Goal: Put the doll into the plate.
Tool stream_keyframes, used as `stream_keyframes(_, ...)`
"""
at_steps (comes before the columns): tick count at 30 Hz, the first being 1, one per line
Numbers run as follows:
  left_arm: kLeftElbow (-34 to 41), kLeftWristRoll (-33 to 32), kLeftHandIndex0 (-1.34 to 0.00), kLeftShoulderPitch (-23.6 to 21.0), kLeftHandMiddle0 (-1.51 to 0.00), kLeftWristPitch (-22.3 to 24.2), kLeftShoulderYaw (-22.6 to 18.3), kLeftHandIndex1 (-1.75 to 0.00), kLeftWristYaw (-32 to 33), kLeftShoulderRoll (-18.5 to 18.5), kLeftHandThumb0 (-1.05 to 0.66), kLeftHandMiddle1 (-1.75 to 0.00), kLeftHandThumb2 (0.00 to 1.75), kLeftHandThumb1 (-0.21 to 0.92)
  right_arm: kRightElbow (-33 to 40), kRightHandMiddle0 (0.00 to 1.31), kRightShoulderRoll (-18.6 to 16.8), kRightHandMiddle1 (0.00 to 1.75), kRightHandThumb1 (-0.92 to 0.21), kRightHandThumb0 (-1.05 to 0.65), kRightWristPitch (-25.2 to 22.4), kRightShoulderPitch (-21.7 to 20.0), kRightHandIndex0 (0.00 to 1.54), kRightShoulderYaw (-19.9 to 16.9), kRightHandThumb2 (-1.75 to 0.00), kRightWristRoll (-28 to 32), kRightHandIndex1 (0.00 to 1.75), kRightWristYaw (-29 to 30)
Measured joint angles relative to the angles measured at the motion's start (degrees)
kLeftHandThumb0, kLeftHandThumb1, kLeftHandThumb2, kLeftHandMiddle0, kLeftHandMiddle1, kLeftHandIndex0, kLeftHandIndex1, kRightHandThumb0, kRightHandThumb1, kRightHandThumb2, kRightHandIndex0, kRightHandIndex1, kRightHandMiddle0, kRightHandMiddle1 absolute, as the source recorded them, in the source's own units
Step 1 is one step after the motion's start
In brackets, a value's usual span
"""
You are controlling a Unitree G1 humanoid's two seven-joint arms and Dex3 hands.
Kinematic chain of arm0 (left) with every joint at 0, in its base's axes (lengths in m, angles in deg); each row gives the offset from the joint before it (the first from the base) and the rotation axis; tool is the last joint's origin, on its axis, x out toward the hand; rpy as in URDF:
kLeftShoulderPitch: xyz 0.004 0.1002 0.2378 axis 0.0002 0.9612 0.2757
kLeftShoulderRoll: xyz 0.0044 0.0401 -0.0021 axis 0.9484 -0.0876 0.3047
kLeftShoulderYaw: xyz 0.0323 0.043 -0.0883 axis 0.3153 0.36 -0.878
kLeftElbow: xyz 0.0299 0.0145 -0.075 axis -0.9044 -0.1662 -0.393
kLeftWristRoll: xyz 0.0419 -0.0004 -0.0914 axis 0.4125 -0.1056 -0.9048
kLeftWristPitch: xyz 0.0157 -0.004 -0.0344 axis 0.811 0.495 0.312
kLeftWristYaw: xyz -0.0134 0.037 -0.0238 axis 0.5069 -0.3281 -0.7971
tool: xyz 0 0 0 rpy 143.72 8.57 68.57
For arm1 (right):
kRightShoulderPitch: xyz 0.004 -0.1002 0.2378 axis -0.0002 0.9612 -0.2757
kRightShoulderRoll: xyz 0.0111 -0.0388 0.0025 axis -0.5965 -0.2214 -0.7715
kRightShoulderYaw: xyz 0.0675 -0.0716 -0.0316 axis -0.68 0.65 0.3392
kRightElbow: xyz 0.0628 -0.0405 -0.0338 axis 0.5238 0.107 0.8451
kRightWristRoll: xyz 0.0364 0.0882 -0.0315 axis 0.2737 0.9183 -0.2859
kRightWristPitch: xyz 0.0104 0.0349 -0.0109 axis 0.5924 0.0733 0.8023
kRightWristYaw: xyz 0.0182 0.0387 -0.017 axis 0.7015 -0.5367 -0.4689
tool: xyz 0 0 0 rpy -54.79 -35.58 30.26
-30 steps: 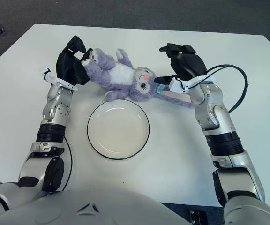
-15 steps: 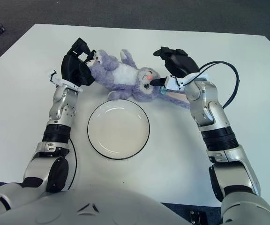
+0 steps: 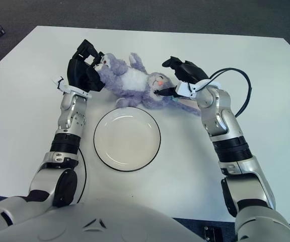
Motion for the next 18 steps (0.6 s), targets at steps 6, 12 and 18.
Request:
stream_keyframes(6,0.0,0.1,-0.68,0.0,-0.88,-0.3,0.0,-1.75,0.4,-0.6,0.00,-1.67,1.70,-0.05,-0.4,0.00,-1.2,0.70,-0.91,-1.05,-2.7,0.1,0.03,0.6,-0.14,0.7,0.57,-1.2)
stream_keyframes(12,0.1,1.2,-0.70,0.0,-0.90,-0.6,0.2,-1.75,1.5,-0.8,0.00,-1.64,1.70,-0.06,0.0,0.00,-3.0,0.71,-0.92,-1.05,-4.7,1.1,0.01,0.6,-0.17,2.8,0.65,-1.4)
stream_keyframes(18,-0.2,2.2,-0.69,0.0,-0.90,-1.9,0.4,-1.75,2.0,-0.9,0.00,-1.66,1.72,-0.07,0.7,0.00,-4.0,0.69,-0.92,-1.05,-5.8,2.4,0.00,0.8,-0.30,4.8,0.56,-2.4)
